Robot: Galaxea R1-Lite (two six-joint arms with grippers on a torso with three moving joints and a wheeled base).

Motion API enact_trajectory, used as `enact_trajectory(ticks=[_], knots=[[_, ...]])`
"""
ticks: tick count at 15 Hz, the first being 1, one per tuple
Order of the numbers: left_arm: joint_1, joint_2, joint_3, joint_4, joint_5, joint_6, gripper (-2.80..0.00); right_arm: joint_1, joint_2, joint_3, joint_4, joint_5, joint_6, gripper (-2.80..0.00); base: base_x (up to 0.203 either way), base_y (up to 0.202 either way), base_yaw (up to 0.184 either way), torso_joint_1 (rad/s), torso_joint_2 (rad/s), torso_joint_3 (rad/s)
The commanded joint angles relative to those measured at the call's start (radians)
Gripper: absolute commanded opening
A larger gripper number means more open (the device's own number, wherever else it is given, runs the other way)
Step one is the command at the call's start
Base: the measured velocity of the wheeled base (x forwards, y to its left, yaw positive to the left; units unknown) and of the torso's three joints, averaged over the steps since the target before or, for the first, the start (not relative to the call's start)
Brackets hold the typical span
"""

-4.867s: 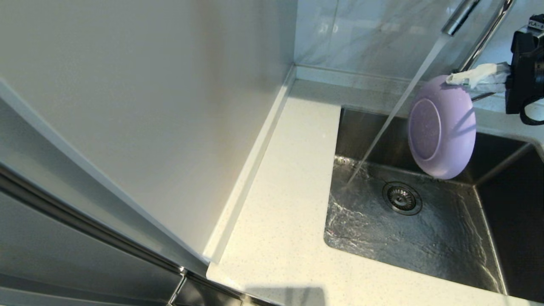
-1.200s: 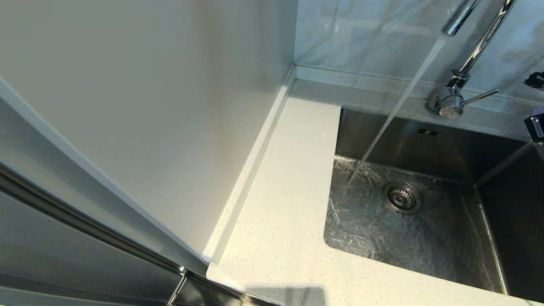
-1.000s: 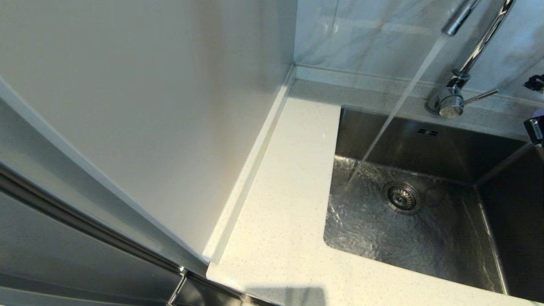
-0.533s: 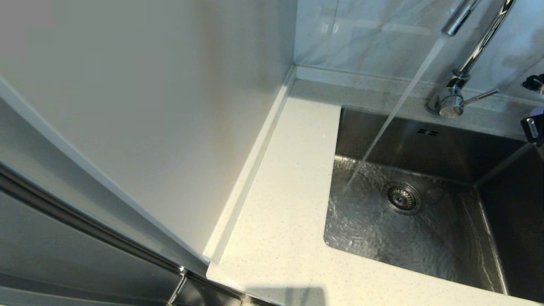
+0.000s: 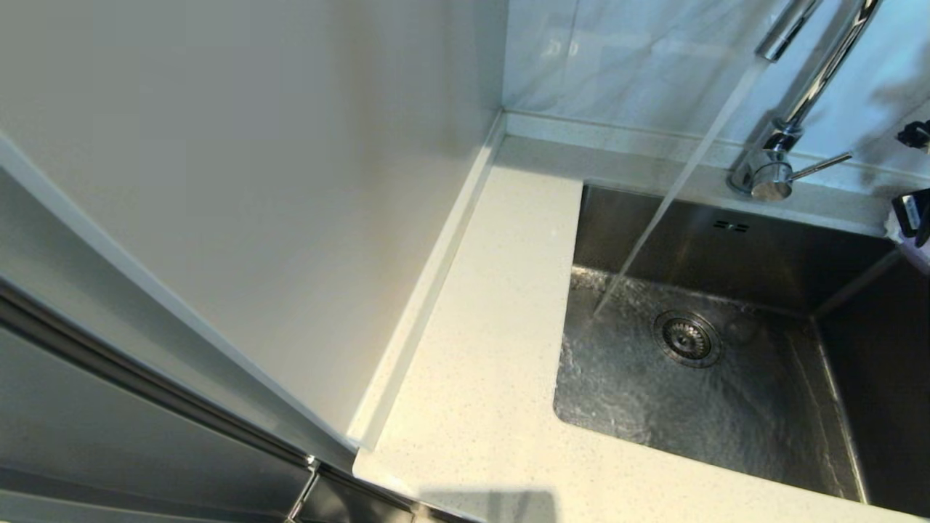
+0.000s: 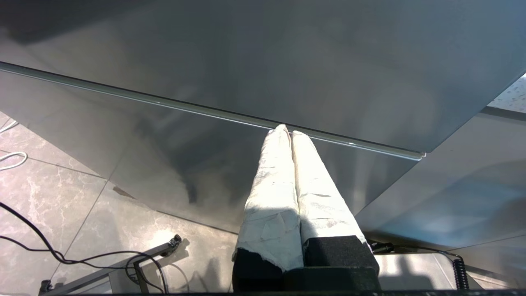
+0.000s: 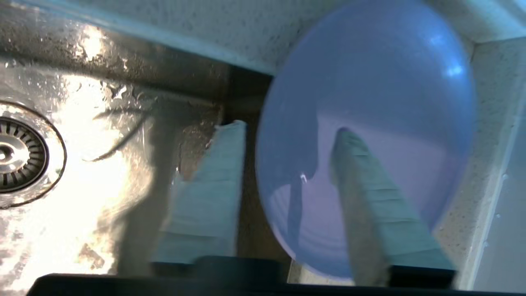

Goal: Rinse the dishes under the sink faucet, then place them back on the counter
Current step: Place the plate on the table, then turn off the faucet

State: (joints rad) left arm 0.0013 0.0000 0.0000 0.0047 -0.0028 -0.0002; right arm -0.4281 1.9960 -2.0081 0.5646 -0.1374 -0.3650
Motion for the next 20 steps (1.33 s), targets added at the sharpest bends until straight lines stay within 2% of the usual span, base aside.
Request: enact_trajectory(ticks=[1, 4, 7, 10, 11, 13, 18, 20], knots=[[0.0, 0.0, 0.0, 0.0, 0.0, -0.001, -2.8, 0.002, -0.007, 0.0, 0.0, -0.001, 0.004, 0.0, 0.0, 0.0, 0.0, 0.0, 0.0, 0.0], [0.0, 0.0, 0.0, 0.0, 0.0, -0.001, -2.8, 0.0, -0.027, 0.0, -0.014, 0.0, 0.015, 0.0, 0.0, 0.0, 0.0, 0.0, 0.0, 0.0], [0.0, 0.0, 0.0, 0.0, 0.0, 0.0, -2.8, 0.002, -0.074, 0.001, -0.025, 0.014, 0.106, 0.0, 0.0, 0.0, 0.0, 0.0, 0.0, 0.0], [0.0, 0.0, 0.0, 0.0, 0.0, 0.0, -2.8, 0.0, -0.122, 0.002, -0.022, 0.046, 0.116, 0.0, 0.0, 0.0, 0.0, 0.0, 0.0, 0.0], [0.0, 0.0, 0.0, 0.0, 0.0, 0.0, -2.8, 0.0, -0.135, 0.003, -0.02, 0.048, 0.116, -2.8, 0.0, 0.0, 0.0, 0.0, 0.0, 0.0], [0.0, 0.0, 0.0, 0.0, 0.0, -0.001, -2.8, -0.01, -0.153, 0.003, -0.007, 0.058, 0.115, -2.8, 0.0, 0.0, 0.0, 0.0, 0.0, 0.0], [0.0, 0.0, 0.0, 0.0, 0.0, 0.0, -2.8, -0.057, -0.215, 0.003, -0.004, 0.195, 0.115, -2.8, 0.0, 0.0, 0.0, 0.0, 0.0, 0.0], [0.0, 0.0, 0.0, 0.0, 0.0, 0.0, -2.8, -0.068, -0.224, 0.003, 0.009, 0.222, 0.108, -2.8, 0.0, 0.0, 0.0, 0.0, 0.0, 0.0]])
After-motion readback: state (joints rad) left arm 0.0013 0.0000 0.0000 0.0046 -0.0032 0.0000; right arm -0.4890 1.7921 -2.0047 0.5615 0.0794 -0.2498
